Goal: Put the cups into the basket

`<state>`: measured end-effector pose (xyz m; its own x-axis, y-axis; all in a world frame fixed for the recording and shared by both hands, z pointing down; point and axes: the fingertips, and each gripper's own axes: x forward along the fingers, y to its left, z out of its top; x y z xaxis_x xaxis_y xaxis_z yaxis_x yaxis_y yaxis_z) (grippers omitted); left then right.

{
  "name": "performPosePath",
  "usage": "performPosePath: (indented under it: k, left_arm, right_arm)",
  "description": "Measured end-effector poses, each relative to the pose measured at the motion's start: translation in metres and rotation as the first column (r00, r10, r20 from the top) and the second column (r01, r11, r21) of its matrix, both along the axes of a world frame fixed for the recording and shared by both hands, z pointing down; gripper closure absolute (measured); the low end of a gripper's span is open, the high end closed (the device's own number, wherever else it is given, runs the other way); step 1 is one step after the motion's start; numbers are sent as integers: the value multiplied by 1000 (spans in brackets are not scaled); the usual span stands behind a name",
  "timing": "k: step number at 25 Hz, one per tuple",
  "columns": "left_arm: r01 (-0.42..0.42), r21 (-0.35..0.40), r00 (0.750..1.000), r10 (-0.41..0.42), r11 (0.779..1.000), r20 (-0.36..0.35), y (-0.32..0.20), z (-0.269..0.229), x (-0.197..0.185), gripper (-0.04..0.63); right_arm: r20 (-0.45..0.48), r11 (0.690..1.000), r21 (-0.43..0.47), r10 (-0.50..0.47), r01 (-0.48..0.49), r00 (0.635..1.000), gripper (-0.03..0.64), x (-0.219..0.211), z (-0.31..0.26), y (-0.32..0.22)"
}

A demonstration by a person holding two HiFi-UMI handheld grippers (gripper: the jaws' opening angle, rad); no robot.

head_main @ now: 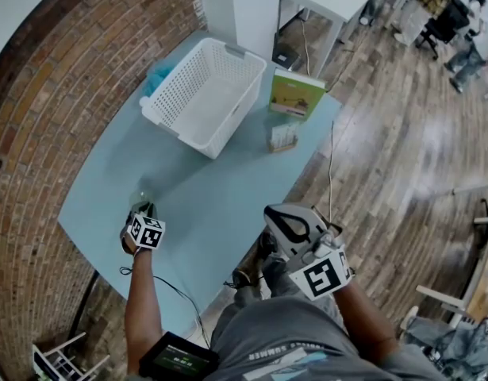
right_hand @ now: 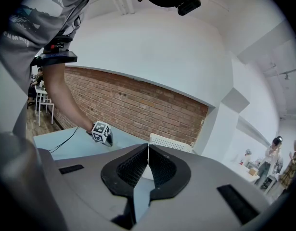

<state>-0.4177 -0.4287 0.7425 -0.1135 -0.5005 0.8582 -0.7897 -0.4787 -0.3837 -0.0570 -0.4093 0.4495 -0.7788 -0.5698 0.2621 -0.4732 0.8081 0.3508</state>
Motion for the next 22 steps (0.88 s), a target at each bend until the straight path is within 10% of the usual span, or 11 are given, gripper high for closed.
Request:
performPosePath:
  k: [22]
  left_arm:
    - [-84,146,996,84,986,5,-38,-82,32,575]
  right_arm:
    - [16,1000,13,-5,5,1000,603,12,1,8]
